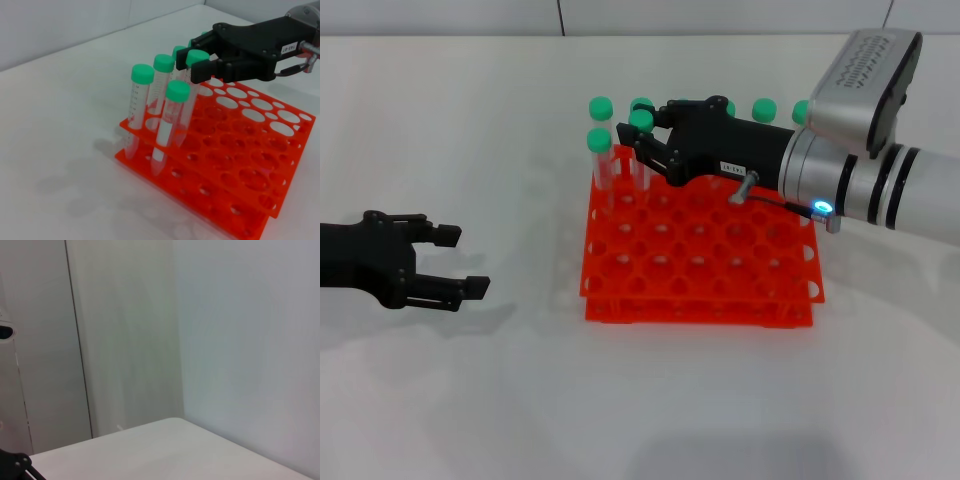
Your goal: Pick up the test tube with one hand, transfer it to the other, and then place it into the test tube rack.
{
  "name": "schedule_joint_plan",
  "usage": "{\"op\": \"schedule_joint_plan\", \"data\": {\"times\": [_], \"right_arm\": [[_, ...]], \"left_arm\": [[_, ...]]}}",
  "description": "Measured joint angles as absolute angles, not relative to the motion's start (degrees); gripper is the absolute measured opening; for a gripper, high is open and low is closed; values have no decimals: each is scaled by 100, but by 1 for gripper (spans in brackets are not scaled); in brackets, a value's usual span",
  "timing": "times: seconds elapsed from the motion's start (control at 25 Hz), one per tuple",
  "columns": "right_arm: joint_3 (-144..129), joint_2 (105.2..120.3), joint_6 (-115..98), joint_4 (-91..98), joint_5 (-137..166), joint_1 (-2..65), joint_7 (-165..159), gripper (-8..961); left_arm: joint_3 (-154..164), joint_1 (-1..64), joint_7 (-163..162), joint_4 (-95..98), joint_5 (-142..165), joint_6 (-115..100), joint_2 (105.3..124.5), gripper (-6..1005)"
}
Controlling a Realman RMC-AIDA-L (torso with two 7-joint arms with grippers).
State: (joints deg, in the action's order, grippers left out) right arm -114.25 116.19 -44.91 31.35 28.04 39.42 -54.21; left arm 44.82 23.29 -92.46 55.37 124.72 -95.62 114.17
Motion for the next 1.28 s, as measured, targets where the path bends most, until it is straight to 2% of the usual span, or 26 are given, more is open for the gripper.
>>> {"op": "schedule_joint_plan", "data": {"times": [1.0,1.28], "right_arm": [[-11405,11619,-4519,3128,2804,3946,-5400,279],[-11334,11619,-4716,3174,2803,3847,-5292,398]], "left_arm": [[4467,2381,-9246,5537,12511,-9531,11408,866],[4459,2383,-9246,5537,12517,-9527,11401,867]]}}
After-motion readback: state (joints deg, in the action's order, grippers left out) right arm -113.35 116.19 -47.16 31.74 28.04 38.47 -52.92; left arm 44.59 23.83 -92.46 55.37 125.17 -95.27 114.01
